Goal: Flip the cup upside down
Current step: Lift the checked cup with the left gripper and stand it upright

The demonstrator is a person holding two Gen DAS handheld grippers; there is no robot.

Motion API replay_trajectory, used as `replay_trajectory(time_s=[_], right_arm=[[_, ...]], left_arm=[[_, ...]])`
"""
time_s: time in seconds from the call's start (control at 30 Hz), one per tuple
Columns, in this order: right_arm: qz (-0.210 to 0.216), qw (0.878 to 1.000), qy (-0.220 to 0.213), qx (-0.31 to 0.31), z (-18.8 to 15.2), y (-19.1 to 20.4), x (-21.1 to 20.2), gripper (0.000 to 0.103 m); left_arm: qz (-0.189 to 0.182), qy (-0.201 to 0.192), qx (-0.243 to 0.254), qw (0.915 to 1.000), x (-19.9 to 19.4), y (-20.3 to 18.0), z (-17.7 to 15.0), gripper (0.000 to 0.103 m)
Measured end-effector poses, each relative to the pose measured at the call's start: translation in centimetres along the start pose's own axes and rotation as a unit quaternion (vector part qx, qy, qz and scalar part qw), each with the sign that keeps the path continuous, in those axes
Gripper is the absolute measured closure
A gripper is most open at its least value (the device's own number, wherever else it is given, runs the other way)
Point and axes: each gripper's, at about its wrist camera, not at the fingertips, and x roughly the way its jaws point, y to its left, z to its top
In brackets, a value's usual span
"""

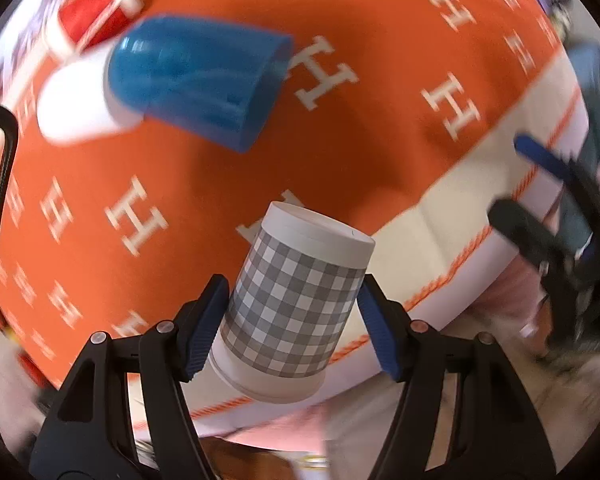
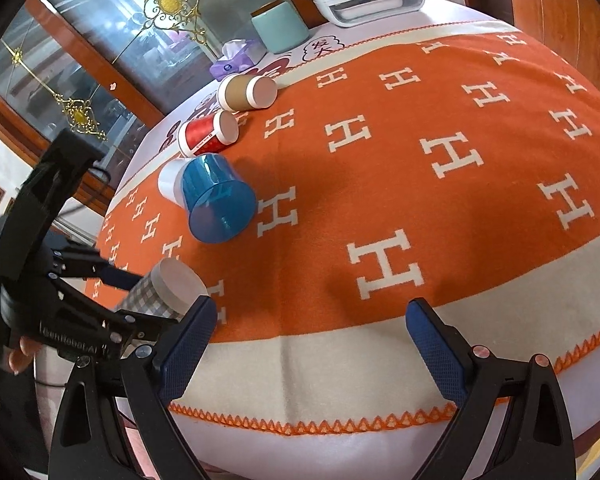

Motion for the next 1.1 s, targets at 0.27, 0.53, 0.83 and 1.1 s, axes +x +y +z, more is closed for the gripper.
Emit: replay_trajectory(time_s=[0.27,0.53,0.83,1.1], right_arm=[[0.001,1.000,-0.007,0.012,0.2,-0.8,-0.6,0.006],[0.011,1.000,-0.009,0.022,0.7,-1.2,-1.3,0.007],[0.020,1.000,-0.005,0.021,0.7,-0.9,-1.8,0.007],[0.018,1.000,-0.005,0.015,0.3,-0.7,-2.6,0.007]], left_arm=[[-0.076,-0.020,-0.167,0.9829,-0.5,4.1,1.1,0.039],[-0.190,-0.031,-0.295,0.9358,-0.2,4.9,-2.2,0.039],[-0.277,-0.030,-0.432,0.8577,3.3,4.3,-7.0,0.039],[-0.275,-0.034,-0.451,0.8484,5.2,2.9,-7.2,0.039]])
